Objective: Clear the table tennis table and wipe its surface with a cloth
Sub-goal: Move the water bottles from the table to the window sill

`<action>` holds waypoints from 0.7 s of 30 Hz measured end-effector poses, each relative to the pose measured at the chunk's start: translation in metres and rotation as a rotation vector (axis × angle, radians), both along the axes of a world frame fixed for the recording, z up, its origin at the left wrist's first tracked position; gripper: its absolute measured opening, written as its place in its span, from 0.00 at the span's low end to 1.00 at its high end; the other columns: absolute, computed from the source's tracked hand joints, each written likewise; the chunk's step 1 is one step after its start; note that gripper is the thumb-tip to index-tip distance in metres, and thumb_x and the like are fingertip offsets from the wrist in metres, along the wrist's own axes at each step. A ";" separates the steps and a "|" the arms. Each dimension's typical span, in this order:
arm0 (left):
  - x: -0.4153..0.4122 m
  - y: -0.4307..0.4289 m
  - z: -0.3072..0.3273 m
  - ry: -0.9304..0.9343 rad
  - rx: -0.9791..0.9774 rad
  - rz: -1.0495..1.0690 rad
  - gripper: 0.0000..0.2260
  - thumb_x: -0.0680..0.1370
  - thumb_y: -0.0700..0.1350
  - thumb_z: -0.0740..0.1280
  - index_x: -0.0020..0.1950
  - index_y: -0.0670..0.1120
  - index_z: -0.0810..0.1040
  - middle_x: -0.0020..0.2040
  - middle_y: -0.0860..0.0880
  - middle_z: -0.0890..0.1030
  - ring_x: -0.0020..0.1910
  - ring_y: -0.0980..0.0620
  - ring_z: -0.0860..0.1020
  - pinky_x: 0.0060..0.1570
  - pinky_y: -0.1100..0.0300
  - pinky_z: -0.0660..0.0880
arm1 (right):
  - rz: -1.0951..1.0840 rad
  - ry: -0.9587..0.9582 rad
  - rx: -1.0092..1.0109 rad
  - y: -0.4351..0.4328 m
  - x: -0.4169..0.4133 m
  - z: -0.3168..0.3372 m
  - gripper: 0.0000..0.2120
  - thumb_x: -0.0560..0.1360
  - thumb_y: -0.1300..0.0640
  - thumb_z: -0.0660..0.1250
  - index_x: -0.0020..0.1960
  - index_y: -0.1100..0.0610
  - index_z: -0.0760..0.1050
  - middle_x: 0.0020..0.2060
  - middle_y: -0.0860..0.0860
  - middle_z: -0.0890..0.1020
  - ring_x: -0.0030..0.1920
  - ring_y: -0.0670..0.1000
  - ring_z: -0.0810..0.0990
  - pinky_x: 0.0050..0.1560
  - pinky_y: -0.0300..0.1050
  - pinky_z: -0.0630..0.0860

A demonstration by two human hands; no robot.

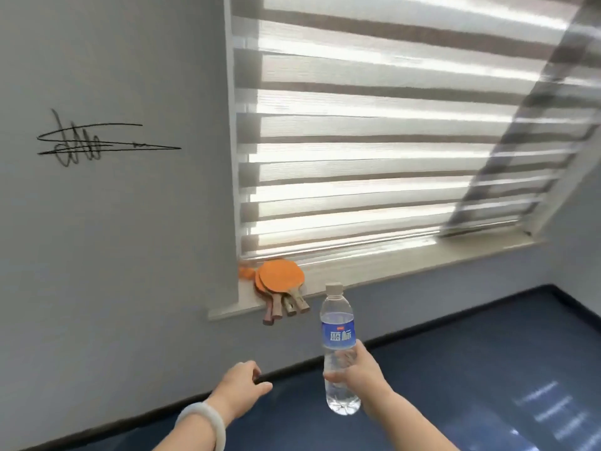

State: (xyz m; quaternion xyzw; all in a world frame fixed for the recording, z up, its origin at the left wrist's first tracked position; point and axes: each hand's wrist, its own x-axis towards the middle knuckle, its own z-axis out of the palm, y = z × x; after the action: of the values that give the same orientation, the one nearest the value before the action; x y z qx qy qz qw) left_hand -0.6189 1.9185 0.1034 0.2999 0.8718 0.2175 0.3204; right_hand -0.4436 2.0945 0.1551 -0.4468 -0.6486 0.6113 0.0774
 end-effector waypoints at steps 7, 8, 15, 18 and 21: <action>0.007 0.135 -0.004 -0.033 0.004 -0.095 0.18 0.77 0.56 0.67 0.62 0.49 0.73 0.57 0.52 0.74 0.55 0.54 0.74 0.56 0.64 0.70 | -0.153 0.007 -0.017 0.113 0.025 -0.022 0.24 0.64 0.72 0.75 0.55 0.56 0.75 0.48 0.55 0.84 0.49 0.54 0.84 0.44 0.43 0.78; 0.007 0.151 -0.005 -0.042 -0.001 -0.083 0.18 0.77 0.56 0.67 0.62 0.48 0.73 0.57 0.52 0.73 0.55 0.54 0.74 0.56 0.63 0.70 | -0.152 0.008 -0.019 0.130 0.024 -0.025 0.23 0.64 0.72 0.75 0.55 0.56 0.75 0.47 0.56 0.84 0.49 0.54 0.84 0.44 0.43 0.78; -0.012 0.212 -0.002 -0.059 -0.013 0.069 0.19 0.78 0.55 0.67 0.64 0.47 0.72 0.60 0.50 0.72 0.58 0.52 0.73 0.60 0.61 0.69 | 0.002 -0.040 -0.051 0.224 -0.025 -0.042 0.24 0.64 0.72 0.76 0.55 0.55 0.74 0.47 0.54 0.84 0.48 0.53 0.83 0.42 0.42 0.77; -0.030 0.214 -0.004 -0.052 -0.030 0.125 0.19 0.78 0.55 0.67 0.63 0.47 0.72 0.58 0.51 0.72 0.56 0.53 0.72 0.59 0.61 0.69 | 0.056 -0.078 -0.077 0.237 -0.062 -0.049 0.24 0.64 0.71 0.77 0.54 0.54 0.75 0.47 0.53 0.84 0.49 0.53 0.83 0.45 0.46 0.78; -0.057 0.217 -0.008 -0.032 -0.035 0.167 0.18 0.77 0.55 0.68 0.62 0.47 0.73 0.57 0.50 0.73 0.54 0.53 0.72 0.57 0.63 0.69 | 0.096 -0.073 -0.086 0.242 -0.107 -0.051 0.24 0.64 0.71 0.77 0.54 0.55 0.75 0.48 0.53 0.84 0.49 0.53 0.83 0.55 0.53 0.79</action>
State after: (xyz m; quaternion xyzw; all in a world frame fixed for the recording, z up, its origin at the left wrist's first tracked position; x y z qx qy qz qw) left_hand -0.6764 2.1355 0.0954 0.2169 0.8922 0.2331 0.3203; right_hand -0.5509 2.3369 0.1044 -0.4401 -0.6448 0.6250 0.0049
